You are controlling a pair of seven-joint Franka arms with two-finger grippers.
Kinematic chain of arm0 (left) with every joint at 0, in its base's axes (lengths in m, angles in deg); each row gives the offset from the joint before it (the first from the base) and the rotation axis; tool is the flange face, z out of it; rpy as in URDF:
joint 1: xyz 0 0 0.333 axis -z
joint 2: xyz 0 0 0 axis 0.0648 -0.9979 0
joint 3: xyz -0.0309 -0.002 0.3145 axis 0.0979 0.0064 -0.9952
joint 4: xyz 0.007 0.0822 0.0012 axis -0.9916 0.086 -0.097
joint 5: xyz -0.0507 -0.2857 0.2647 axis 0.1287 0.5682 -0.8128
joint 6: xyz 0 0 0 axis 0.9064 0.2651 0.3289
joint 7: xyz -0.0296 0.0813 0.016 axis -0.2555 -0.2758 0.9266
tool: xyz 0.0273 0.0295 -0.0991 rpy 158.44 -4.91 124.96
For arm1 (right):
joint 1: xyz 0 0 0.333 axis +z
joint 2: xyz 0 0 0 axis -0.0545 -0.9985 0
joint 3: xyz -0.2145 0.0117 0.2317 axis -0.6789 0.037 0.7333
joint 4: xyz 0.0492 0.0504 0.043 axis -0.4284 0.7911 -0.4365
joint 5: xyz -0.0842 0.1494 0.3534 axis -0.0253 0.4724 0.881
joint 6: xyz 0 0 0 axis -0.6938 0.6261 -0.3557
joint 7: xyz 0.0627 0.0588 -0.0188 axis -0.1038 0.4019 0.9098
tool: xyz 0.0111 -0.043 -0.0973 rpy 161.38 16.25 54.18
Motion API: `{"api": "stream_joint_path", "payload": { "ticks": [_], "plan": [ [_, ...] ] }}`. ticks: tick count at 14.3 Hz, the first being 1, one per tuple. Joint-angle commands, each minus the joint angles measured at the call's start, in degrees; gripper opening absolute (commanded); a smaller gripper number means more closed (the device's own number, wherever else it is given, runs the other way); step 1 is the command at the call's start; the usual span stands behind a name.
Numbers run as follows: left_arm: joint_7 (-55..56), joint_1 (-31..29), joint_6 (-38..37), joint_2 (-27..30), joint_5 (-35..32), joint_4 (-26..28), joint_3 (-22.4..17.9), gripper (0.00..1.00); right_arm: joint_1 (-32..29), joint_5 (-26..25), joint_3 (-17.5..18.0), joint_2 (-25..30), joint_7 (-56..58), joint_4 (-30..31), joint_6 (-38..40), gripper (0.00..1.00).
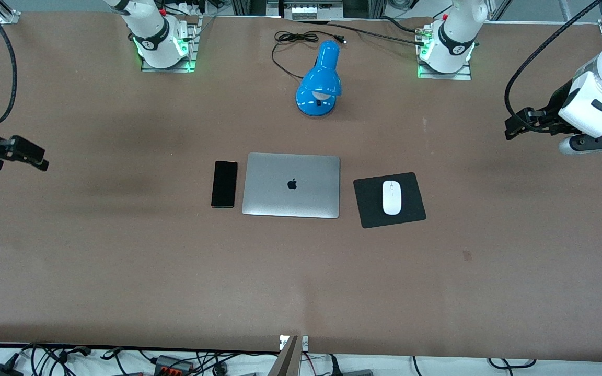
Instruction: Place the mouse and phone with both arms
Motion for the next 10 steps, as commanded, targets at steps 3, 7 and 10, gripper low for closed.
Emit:
{"api": "stream_joint_path", "payload": {
  "ticks": [3, 7, 10],
  "plan": [
    [-0.62, -0.19, -0.03, 1.38, 1.08, 1.11, -0.22, 1.0, -0.33, -0.15, 0.5, 8.42, 0.33, 10.18, -1.67, 1.0],
    [-0.79, -0.54, 0.06, 1.21, 1.17, 0.93, -0.31, 1.0, -0.33, -0.16, 0.5, 9.12, 0.42, 9.57, 2.71, 1.0],
    [-0.71, -0.63, 0.14, 1.21, 1.25, 0.76, -0.31, 1.0, -0.33, -0.16, 0.5, 9.12, 0.33, 9.48, 1.5, 1.0]
  ]
}}
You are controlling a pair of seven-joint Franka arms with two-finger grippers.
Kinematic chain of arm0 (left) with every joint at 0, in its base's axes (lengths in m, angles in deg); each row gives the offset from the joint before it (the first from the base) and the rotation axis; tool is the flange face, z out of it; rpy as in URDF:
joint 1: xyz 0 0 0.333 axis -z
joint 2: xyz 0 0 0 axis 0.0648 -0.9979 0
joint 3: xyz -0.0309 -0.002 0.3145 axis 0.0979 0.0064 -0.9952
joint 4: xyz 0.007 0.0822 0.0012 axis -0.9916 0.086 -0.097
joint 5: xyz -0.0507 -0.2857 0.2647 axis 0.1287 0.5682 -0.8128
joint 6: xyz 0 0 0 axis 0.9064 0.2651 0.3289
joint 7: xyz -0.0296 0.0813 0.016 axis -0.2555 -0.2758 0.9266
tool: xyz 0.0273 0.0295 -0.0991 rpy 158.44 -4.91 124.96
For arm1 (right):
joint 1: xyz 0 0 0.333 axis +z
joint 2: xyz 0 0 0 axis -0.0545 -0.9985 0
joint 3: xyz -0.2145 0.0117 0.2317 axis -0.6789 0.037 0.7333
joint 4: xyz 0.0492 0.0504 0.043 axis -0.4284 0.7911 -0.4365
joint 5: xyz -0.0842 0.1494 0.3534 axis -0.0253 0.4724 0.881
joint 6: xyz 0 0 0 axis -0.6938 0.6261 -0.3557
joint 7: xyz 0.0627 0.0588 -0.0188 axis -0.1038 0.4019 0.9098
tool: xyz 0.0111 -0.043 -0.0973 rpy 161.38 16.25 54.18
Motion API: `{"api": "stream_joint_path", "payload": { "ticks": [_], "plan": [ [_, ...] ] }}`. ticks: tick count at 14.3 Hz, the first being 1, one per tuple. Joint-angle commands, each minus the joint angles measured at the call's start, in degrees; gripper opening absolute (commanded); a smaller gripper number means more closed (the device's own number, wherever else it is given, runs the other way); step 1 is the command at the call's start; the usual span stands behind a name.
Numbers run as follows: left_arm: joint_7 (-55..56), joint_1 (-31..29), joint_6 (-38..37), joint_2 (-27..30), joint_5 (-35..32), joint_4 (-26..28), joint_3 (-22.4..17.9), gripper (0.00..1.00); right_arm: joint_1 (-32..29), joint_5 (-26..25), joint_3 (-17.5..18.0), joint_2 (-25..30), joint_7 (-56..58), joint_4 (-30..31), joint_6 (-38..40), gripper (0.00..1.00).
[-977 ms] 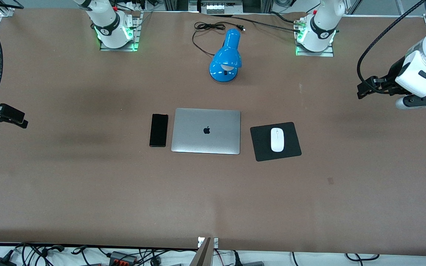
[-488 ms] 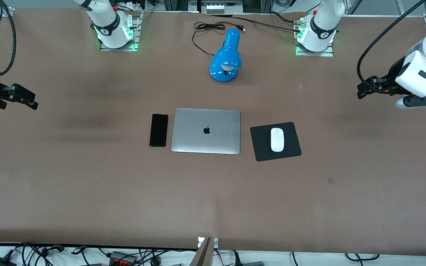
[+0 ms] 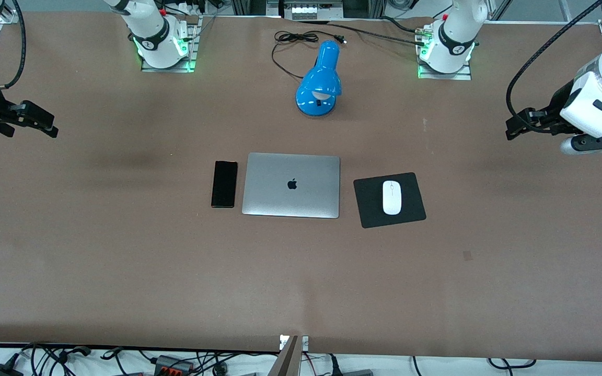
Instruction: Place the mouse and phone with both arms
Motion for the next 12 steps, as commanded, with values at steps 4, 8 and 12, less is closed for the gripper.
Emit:
{"api": "stream_joint_path", "payload": {
  "ticks": [4, 8, 12],
  "plan": [
    [-0.86, -0.25, 0.05, 0.77, 1.25, 0.4, -0.1, 1.0, -0.34, -0.15, 0.4, 1.93, 0.33, 0.84, -0.37, 1.0],
    [-1.12, -0.25, 0.05, 0.68, 1.16, -0.12, 0.26, 1.0, -0.34, -0.15, 0.31, 2.11, 0.42, 0.84, 0.07, 1.0],
    [-1.03, -0.34, -0.65, 0.68, 1.25, -0.12, -0.09, 1.0, -0.34, -0.15, 0.39, 2.2, 0.42, 0.93, 0.24, 1.0]
  ]
}}
